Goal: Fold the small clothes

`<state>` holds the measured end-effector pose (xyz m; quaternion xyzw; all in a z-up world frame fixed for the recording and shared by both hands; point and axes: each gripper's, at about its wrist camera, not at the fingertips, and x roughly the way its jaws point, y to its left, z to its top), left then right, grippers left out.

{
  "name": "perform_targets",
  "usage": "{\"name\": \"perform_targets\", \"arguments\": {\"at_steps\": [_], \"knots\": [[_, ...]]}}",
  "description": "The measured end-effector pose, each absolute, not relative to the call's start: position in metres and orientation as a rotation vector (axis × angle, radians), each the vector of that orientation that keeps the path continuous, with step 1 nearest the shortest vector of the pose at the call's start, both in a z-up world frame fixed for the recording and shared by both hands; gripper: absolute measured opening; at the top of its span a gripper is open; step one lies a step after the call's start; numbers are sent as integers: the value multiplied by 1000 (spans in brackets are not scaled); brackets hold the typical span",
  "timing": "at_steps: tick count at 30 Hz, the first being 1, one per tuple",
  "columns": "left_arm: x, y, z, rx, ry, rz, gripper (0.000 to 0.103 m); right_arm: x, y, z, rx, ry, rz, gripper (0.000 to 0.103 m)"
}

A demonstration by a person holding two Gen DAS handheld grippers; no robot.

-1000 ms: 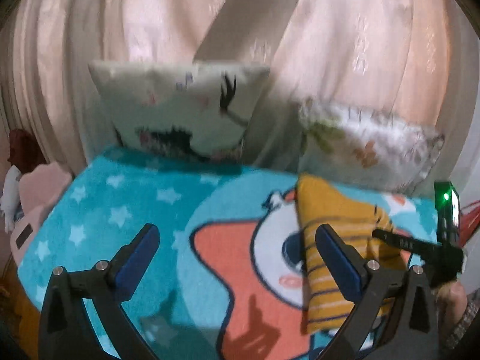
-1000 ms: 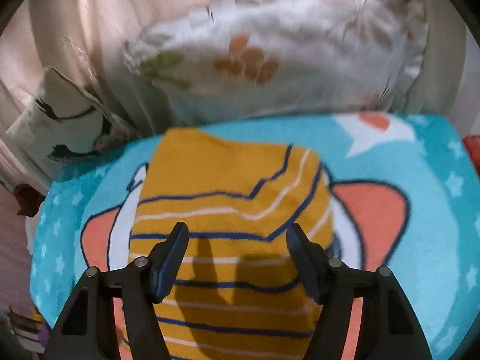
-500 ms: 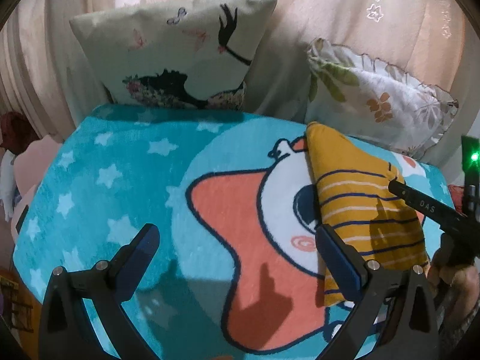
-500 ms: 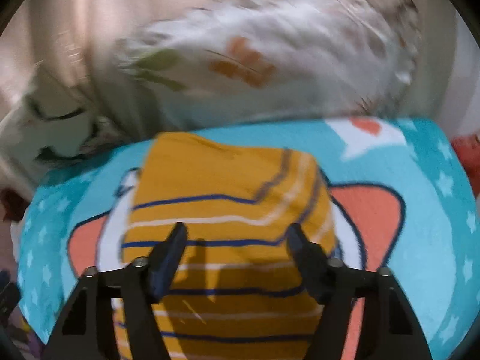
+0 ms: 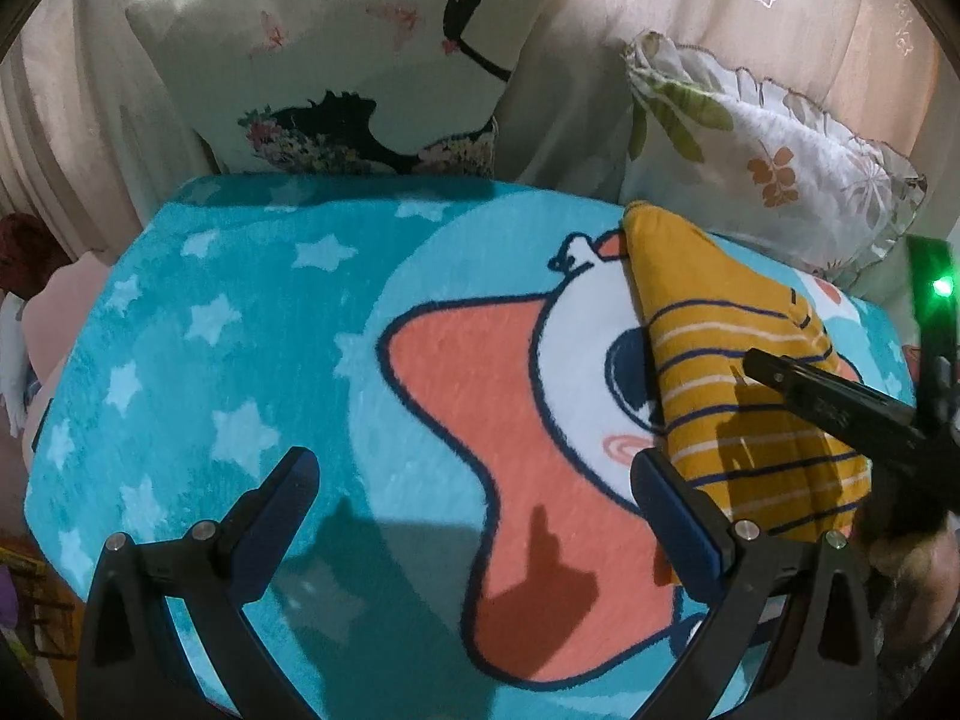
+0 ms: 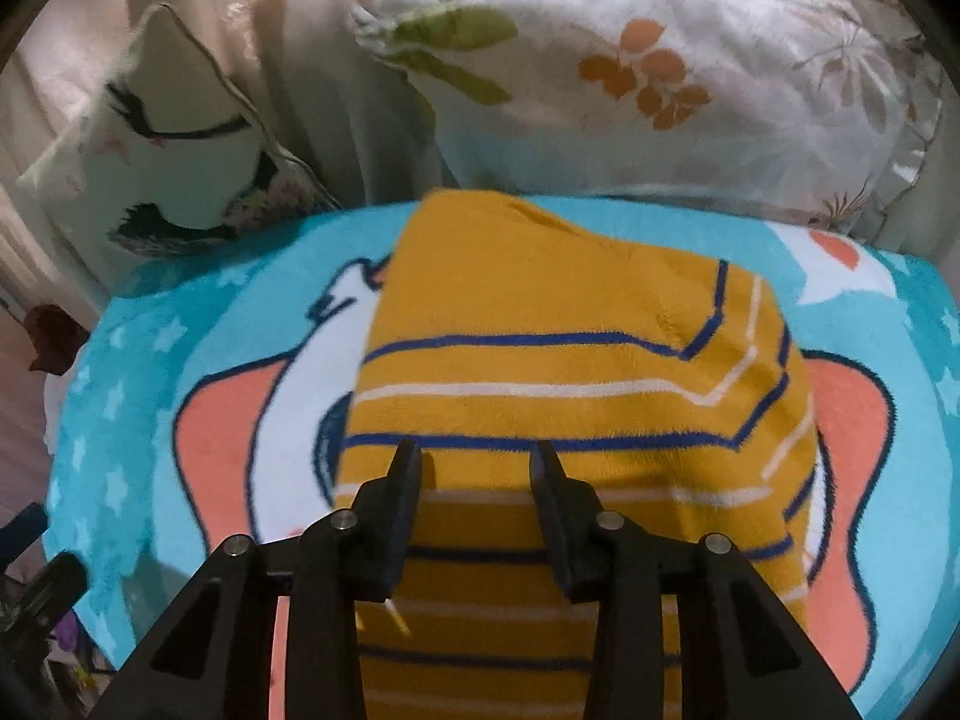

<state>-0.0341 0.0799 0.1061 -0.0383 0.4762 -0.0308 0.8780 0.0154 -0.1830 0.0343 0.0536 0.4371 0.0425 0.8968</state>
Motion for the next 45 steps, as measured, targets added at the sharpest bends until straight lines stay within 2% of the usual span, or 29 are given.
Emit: {"name": "perform_targets", "arguments": {"at_steps": [6,10,15,19,20,22,25,30,36,43,44,45], "knots": [[-29,76,102,-84,1020,-94,103,-11,-174,11,100,964,107,42],[-31,69,102,-61,1023,-119,103,-19,-175,24,90,938,131,43],[-35,68,101,-46,1029,-125,103,-3,-209,49,137,859,19,47],[-37,71,102,-46,1027,-117,103,24,-254,37,197,877,-129,47],[-38,72,102,-46,1026,-112,103,29,-267,30,213,899,-161,48],[-39,74,102,-47,1029,-104,103,36,-288,16,277,935,-181,65],[-39,75,100,-47,1036,-100,103,27,-290,25,310,897,-208,65],[-38,70,97,-51,1052,-110,103,18,-261,40,189,832,-199,65],[-36,58,93,-37,1069,-134,103,28,-263,13,174,942,-156,68],[-30,51,86,-36,1099,-152,103,2,-247,45,165,845,-134,68],[-29,50,84,-38,1104,-156,103,-1,-239,48,152,834,-109,68],[-28,48,83,-39,1108,-161,103,-4,-226,52,123,821,-71,60]]}}
